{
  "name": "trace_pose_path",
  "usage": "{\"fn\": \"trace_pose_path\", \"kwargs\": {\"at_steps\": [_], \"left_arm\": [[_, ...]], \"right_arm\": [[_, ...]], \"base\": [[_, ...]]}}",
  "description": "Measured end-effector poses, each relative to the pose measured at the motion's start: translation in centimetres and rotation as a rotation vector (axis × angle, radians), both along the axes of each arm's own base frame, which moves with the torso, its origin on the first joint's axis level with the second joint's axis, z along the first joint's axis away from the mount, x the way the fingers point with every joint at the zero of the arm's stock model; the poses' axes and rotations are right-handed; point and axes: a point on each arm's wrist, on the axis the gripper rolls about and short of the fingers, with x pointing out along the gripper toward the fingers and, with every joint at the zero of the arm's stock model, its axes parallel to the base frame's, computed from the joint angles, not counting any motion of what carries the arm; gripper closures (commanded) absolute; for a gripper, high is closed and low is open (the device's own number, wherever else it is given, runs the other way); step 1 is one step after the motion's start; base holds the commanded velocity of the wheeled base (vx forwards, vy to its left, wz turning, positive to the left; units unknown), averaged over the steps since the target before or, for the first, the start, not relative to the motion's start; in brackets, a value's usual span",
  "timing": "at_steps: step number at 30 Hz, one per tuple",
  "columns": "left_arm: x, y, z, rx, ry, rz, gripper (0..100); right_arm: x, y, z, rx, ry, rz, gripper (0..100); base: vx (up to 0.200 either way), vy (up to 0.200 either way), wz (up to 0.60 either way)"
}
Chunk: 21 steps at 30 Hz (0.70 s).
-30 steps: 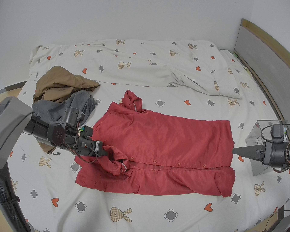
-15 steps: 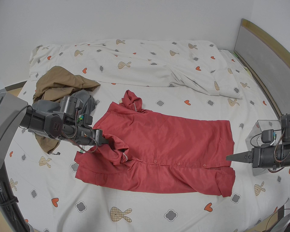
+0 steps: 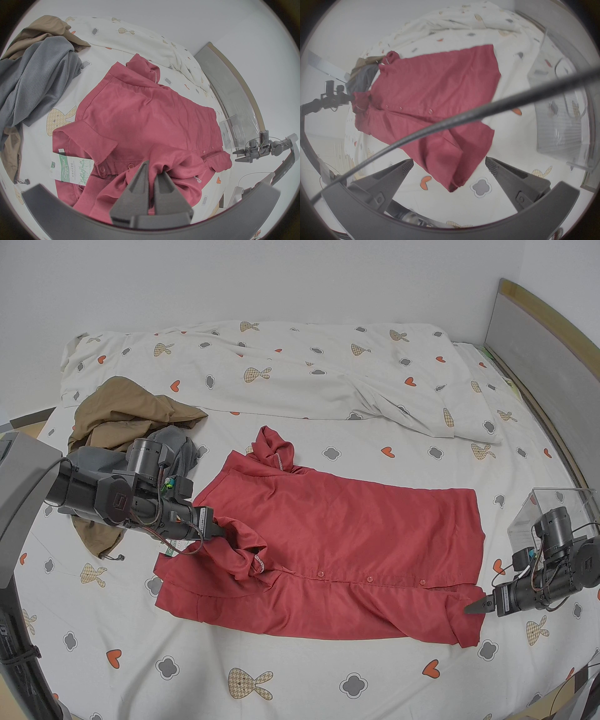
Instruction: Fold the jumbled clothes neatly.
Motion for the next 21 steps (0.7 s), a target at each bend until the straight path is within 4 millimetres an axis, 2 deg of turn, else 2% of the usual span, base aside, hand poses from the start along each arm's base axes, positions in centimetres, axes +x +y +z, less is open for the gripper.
{"fn": "trace_pose_path", "kwargs": {"at_steps": [6, 10, 11, 21], "left_arm": [[0.1, 0.0, -0.1, 0.000, 0.004, 0.001, 100], [0.0, 0.0, -0.2, 0.000, 0.006, 0.002, 100], [0.1, 0.0, -0.2, 0.000, 0.005, 0.001, 100], [0.1, 0.0, -0.3, 0.000, 0.007, 0.002, 100]], "right_arm": [[0.4, -0.4, -1.9, 0.052, 0.081, 0.016, 0], [1.5, -0.3, -2.9, 0.086, 0.071, 0.032, 0], [1.6, -0.3, -3.0, 0.088, 0.070, 0.034, 100], [2.8, -0.1, -4.7, 0.096, 0.067, 0.039, 100]], "base": [[0.000, 0.000, 0.00], [0.000, 0.000, 0.00], [0.000, 0.000, 0.00], [0.000, 0.000, 0.00]]}}
